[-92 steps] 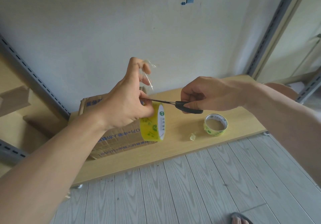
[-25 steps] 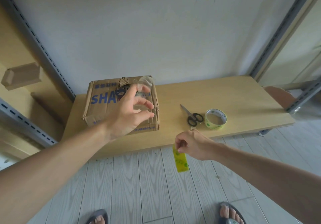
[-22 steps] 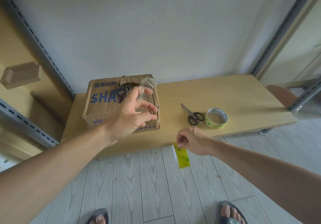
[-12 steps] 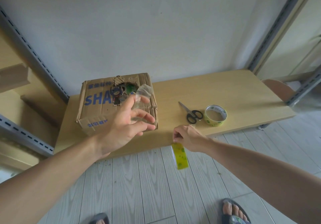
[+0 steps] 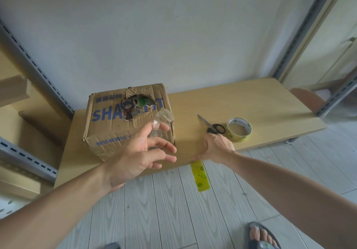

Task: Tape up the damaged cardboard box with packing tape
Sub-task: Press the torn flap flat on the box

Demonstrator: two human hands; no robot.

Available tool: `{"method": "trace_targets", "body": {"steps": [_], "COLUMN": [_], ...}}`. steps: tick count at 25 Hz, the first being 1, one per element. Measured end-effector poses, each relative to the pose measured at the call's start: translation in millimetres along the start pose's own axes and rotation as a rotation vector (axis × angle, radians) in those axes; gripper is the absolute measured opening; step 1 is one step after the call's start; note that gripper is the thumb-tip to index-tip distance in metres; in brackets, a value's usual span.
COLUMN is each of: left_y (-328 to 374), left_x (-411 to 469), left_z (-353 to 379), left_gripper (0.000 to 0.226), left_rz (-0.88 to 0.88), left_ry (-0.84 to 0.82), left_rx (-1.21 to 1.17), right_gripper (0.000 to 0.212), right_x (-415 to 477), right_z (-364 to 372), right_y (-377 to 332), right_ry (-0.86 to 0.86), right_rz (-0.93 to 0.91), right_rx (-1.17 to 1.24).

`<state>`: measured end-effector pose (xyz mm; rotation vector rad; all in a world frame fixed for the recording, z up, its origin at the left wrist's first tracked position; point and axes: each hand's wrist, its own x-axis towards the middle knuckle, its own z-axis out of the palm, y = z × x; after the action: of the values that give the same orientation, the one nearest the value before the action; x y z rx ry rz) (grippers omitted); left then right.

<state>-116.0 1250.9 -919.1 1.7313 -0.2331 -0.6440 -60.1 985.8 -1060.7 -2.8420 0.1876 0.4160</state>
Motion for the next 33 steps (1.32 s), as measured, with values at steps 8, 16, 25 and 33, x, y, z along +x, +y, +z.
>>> {"method": "trace_targets", "body": {"steps": [8,16,25,33], "left_y": [31.8,96.2,96.4,92.7], "left_x": [-13.4,-88.2,-157.4,-165.5], "left_z": [6.3,28.6,33.4,2.1], "left_gripper": [0.055,0.019,0.019,0.025], "left_rz": [-0.061,0.036,0.119,0.041], "left_ry": [-0.052,0.169,0.144,-0.002], "left_rx": [-0.04,-0.028,0.155,0.226], "right_gripper": [0.045,0.052,0.005,0.006], "right_x": [-16.9,-162.8,-245.5,-241.5], "right_z": [-57.7,-202.4,-201.7,-190.1], "right_y": [-34.0,-118.1,-132.4,-138.4], "right_ry": [0.129,-0.11,0.206,0.204], "right_rz": [-0.056,-0.549,-0.415,-0.373], "right_rx": [0.341,1.002,0.853,0.782]}}
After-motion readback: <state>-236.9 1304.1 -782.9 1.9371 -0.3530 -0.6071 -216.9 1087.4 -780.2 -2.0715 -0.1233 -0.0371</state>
